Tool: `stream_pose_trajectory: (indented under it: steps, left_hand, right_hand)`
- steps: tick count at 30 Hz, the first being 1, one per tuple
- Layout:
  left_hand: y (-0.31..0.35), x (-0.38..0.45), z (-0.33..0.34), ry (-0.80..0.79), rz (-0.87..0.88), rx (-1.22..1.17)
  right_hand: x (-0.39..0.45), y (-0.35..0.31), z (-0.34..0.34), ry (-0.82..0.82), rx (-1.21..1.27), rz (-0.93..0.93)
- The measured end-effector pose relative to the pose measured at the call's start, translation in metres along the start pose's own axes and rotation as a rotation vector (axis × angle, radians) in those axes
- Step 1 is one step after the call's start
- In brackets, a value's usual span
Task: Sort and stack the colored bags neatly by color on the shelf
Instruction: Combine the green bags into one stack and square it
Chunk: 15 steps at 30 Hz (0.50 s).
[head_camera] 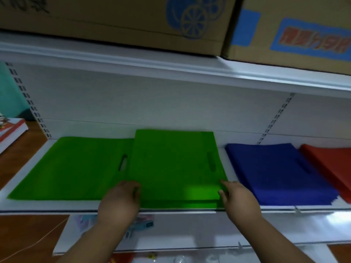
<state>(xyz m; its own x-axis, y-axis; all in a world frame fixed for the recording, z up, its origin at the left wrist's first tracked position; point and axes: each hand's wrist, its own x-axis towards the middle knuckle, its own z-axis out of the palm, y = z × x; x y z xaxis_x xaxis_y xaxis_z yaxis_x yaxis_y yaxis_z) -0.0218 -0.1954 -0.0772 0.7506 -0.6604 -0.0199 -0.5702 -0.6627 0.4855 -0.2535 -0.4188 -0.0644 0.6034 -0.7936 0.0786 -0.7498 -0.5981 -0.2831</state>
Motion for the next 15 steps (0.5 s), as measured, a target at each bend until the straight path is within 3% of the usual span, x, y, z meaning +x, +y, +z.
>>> stream_pose_trajectory:
  steps: [9, 15]
  left_hand:
    - [0.045, 0.003, 0.036, -0.111, -0.058, 0.223]
    - [0.061, 0.008, 0.033, -0.142, -0.133, 0.221]
  right_hand:
    - [0.02, 0.045, 0.006, -0.215, -0.127, 0.011]
    - [0.027, 0.034, -0.002, -0.217, -0.127, 0.012]
